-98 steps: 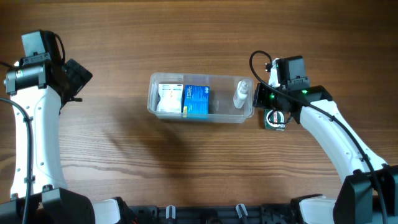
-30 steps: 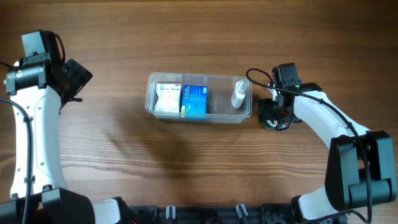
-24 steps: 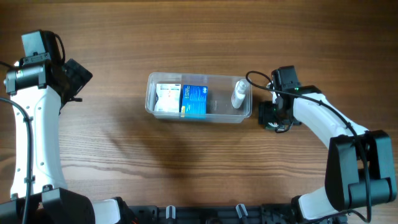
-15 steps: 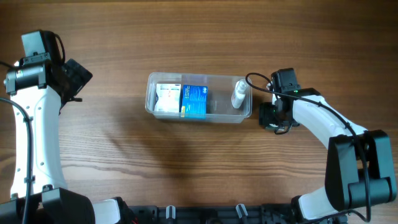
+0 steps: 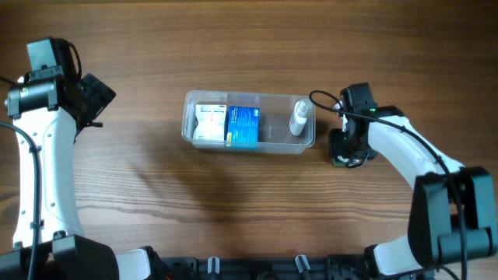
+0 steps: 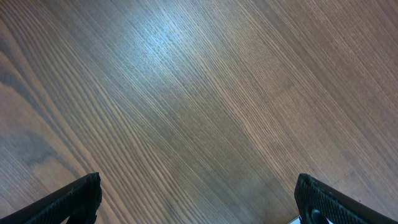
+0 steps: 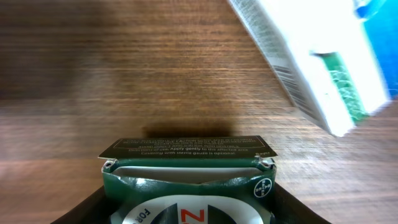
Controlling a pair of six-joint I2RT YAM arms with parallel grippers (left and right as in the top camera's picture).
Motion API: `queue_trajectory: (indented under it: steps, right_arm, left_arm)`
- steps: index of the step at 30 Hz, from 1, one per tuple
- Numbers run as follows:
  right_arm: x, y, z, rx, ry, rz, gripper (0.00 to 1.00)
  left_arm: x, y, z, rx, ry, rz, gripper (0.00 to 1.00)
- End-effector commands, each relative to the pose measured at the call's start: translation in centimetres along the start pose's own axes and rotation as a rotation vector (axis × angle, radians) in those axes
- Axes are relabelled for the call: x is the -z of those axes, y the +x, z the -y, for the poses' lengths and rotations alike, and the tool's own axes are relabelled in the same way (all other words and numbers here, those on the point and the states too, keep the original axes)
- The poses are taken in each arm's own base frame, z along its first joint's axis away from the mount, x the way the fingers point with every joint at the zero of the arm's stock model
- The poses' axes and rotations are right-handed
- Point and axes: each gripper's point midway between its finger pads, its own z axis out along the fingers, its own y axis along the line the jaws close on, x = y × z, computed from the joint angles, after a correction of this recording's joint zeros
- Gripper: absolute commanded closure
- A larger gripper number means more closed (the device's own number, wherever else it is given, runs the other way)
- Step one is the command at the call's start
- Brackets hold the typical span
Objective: Pack container
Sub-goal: 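Lower the right gripper and grasp the green Zam-Buk tin, then carry the Zam-Buk tin into the container beside the blue box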
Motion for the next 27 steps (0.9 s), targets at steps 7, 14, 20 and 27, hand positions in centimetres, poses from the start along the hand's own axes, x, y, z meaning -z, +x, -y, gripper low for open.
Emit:
queue_trajectory:
  steps: [7, 14, 20, 27]
  right_arm:
    - [9.8, -3.3, 0.2, -0.044, -0.036, 0.19, 0.51]
    - [15.0, -3.0, -2.4, -0.085, -0.223, 0.223, 0.55]
    - [15.3, -2.4, -4.3, -0.056, -0.27, 0.207, 0.6]
    - [16.8, -2.1, -10.1, 0.023, -0.338, 0.257, 0.6]
  left_arm:
    - [0.7, -0.5, 0.0, 0.009, 0.015, 0.019, 0.0]
    - [0.7, -0.5, 0.0, 0.009, 0.015, 0.019, 0.0]
    - [0.7, -0.5, 0.0, 0.009, 0.015, 0.019, 0.0]
    - [0.7, -0.5, 0.0, 0.009, 0.015, 0.019, 0.0]
